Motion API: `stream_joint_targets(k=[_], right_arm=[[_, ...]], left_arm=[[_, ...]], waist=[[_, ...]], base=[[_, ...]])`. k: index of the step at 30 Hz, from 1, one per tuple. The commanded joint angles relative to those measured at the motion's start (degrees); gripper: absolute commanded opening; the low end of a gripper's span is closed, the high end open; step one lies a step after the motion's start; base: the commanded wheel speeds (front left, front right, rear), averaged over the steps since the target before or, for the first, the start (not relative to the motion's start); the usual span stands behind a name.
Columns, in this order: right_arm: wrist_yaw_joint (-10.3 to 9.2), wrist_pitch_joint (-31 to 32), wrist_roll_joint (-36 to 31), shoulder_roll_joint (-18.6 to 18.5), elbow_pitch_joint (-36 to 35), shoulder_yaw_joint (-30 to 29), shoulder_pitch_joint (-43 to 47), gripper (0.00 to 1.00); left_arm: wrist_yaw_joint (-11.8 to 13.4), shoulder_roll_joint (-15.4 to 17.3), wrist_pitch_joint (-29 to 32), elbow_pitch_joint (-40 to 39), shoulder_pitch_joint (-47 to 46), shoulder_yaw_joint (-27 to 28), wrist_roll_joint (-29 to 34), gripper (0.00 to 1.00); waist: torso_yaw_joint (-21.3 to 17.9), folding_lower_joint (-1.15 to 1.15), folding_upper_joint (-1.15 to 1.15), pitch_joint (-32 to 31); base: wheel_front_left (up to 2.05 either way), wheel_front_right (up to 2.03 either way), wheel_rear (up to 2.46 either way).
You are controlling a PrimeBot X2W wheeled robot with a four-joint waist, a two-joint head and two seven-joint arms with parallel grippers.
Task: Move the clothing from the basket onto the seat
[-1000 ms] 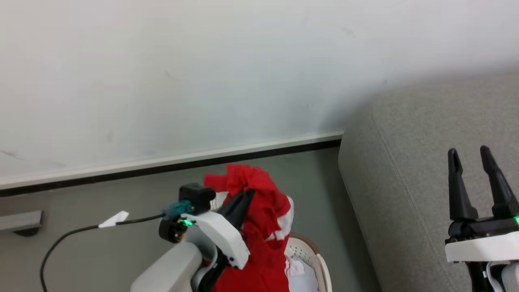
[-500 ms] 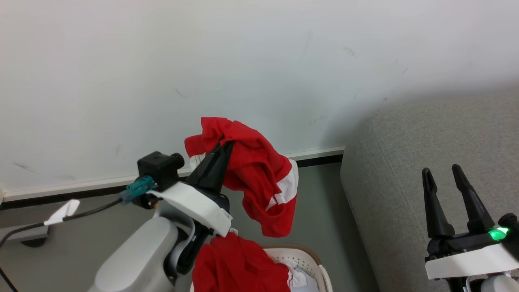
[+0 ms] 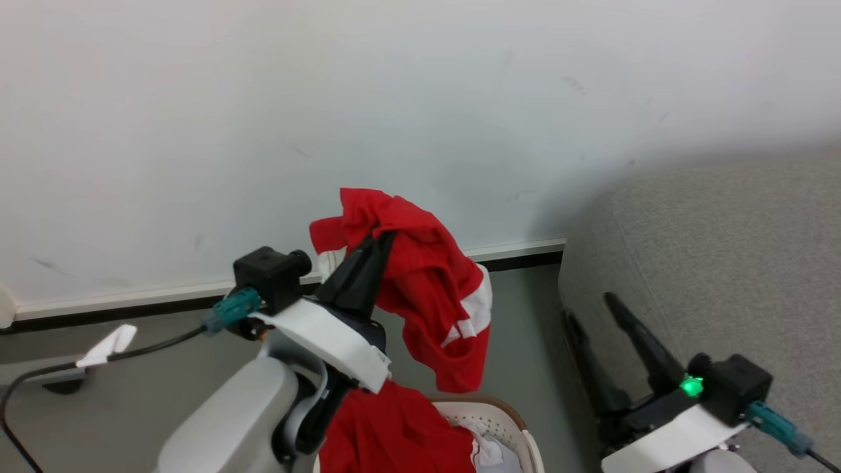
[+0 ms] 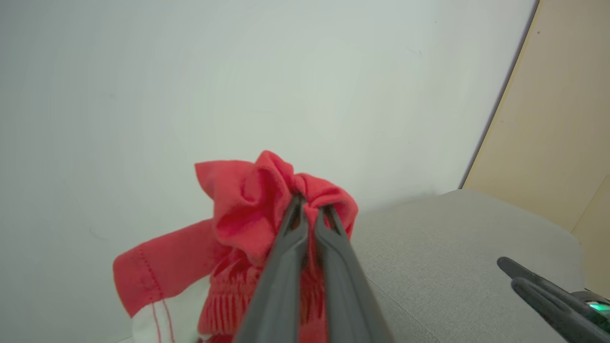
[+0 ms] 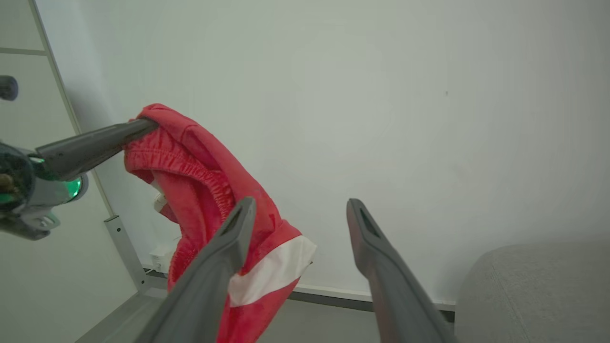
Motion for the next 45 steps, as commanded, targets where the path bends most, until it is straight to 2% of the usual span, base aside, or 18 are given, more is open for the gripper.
stream_joint_targets(k=[1,4,13,16,22,30,31,32,33,40,45], right_arm=[[-0.12,0.1,0.9,-0.2,1.0,1.5,-1.5,1.00],[-0.12,0.1,1.9,-0.2,3.0,4.3,-2.9,1.00],[-0.12,0.1,8.0,0.5,13.6,17.9,-11.5,1.00],[-0.12,0.1,9.3,1.0,16.8,20.4,-13.8,1.00],[-0.12,0.1,11.2,2.4,21.5,23.2,-17.0,1.00],[-0.12,0.1,11.4,2.7,25.3,23.0,-19.0,1.00],[-0.12,0.1,11.4,2.8,25.6,22.8,-19.1,0.44],[-0.12,0.1,11.4,2.8,25.8,22.6,-19.1,0.18],[-0.12,0.1,11.5,2.9,25.9,22.4,-19.0,0.00],[-0.12,0.1,11.9,2.4,25.7,21.9,-18.1,0.00],[-0.12,0.0,10.8,1.5,24.1,18.3,-16.8,0.00]], left_arm=[[-0.1,-0.3,0.0,-0.4,0.3,-0.3,0.2,0.00],[-0.3,-0.7,0.4,-0.7,0.0,-0.9,0.4,0.00],[-1.4,-3.2,0.7,-2.2,0.5,-3.7,0.3,0.00],[-1.9,-4.0,1.0,-2.9,0.7,-4.6,0.1,0.00],[-2.6,-5.4,2.3,-4.0,1.5,-7.0,-0.3,0.00],[-3.3,-6.4,3.5,-5.0,2.8,-9.4,-1.0,0.00],[-3.2,-6.4,3.7,-4.9,2.9,-9.4,-1.1,0.00],[-3.1,-6.3,3.7,-4.8,3.0,-9.3,-1.2,0.00],[-2.9,-6.1,3.7,-4.6,3.1,-9.2,-1.4,0.00],[-2.5,-5.4,3.1,-3.5,3.6,-8.6,-1.8,0.00],[-2.2,-5.1,2.7,-2.2,4.2,-8.3,-2.3,0.00]], waist=[[0.5,0.00,0.00,0.0],[1.2,0.00,0.00,-0.1],[4.6,0.00,0.00,-0.6],[6.0,0.00,0.00,-0.8],[8.4,0.00,0.00,-1.2],[10.6,0.00,0.00,-1.6],[10.8,0.00,0.00,-1.6],[10.9,0.00,0.00,-1.6],[10.9,0.00,0.00,-1.6],[10.1,0.00,0.00,-1.6],[9.3,0.00,0.00,-1.5]], base=[[0.00,0.00,0.00],[0.00,0.00,0.00],[0.00,0.00,0.00],[0.00,0.00,0.00],[0.00,0.00,0.00],[0.00,0.00,0.00],[0.00,0.00,0.00],[0.00,0.00,0.00],[0.00,0.00,0.00],[0.00,0.00,0.00],[0.00,0.00,0.00]])
